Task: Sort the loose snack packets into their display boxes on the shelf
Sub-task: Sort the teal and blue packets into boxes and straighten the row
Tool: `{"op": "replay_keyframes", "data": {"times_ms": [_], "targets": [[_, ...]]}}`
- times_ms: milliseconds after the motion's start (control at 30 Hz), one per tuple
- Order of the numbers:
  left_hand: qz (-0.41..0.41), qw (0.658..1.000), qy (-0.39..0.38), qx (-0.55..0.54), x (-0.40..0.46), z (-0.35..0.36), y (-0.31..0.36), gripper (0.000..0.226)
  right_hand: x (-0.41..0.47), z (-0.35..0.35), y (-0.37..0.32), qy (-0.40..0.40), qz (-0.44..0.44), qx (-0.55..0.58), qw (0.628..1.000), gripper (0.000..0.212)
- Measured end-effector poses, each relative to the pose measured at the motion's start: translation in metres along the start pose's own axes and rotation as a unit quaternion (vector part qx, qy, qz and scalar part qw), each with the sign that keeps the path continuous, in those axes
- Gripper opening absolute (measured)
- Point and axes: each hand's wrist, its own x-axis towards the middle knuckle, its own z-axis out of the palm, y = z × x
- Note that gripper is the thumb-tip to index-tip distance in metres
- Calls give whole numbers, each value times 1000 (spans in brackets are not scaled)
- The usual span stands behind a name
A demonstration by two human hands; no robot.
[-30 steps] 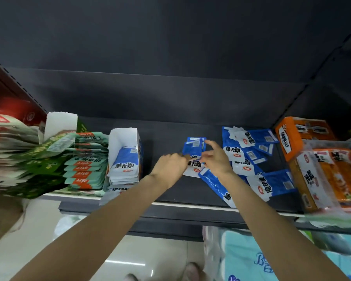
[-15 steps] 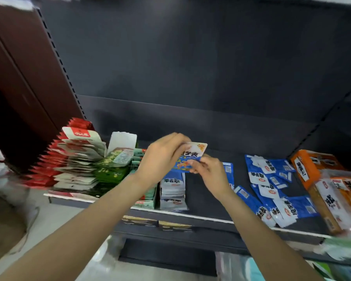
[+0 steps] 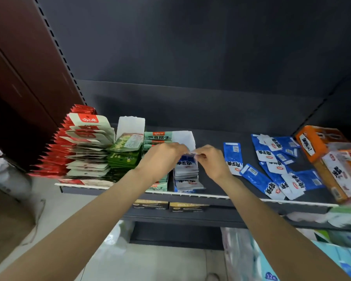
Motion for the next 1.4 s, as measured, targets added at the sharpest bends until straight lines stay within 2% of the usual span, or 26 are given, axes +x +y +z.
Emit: {"op": "replay_keyframes", "data": {"times_ms": [67, 133, 200, 233, 333, 400, 467, 567, 633, 700, 767, 833, 867, 967, 1033, 1067, 1133, 1200, 1300, 1400], "targets": [[-15, 992, -90, 89, 1, 4, 9, 37, 0, -2, 4, -21, 10, 11, 1000, 30], [-29, 982, -130, 137, 5, 12, 16, 25, -3, -8, 11, -34, 13, 26, 999, 33], [-37, 980, -115, 155, 9, 21, 22, 21, -6, -14, 21, -34, 23, 42, 998, 32], [-28, 983, -82, 161, 14, 25, 28, 18, -8, -19, 30, -27, 34, 52, 998, 31], [2, 996, -22, 82, 34, 38, 54, 16, -9, -33, 64, -5, 84, 58, 995, 30], [-25, 998, -55, -1, 53, 49, 76, 24, -9, -42, 92, -3, 123, 12, 992, 34], [-70, 992, -99, -39, 76, 69, 94, 31, -8, -48, 120, -25, 148, -50, 987, 48], [-102, 974, -192, -67, 106, 105, 111, 42, -10, -57, 156, -113, 152, -115, 975, 76], [-107, 954, -272, -60, 120, 134, 111, 62, -13, -59, 175, -180, 139, -146, 963, 89], [-110, 933, -336, -63, 130, 157, 109, 86, -14, -60, 189, -210, 142, -147, 956, 93], [-121, 925, -350, -80, 138, 170, 105, 91, -13, -61, 199, -206, 149, -112, 961, 92], [-122, 931, -339, -56, 140, 176, 105, 80, -11, -59, 205, -187, 138, -96, 968, 89], [-102, 938, -332, -6, 139, 177, 105, 71, -10, -58, 207, -182, 131, -95, 970, 87], [18, 940, -300, 164, 138, 172, 110, 39, -5, -57, 212, -173, 133, -76, 973, 83], [30, 939, -285, 191, 140, 160, 116, 38, -1, -60, 212, -166, 147, -46, 974, 84], [17, 948, -256, 187, 141, 154, 119, 39, 1, -63, 211, -157, 151, -36, 975, 85], [-8, 978, -128, 162, 139, 136, 122, 40, 3, -70, 204, -117, 133, -25, 984, 83], [-20, 996, -29, 78, 134, 117, 121, 43, 5, -74, 189, -65, 81, 7, 995, 73], [-12, 999, 36, -9, 123, 87, 110, 34, 10, -74, 154, -23, 29, 39, 999, 42], [-49, 987, 94, -124, 107, 50, 94, 16, 12, -75, 111, 5, -1, 49, 999, 32]]}}
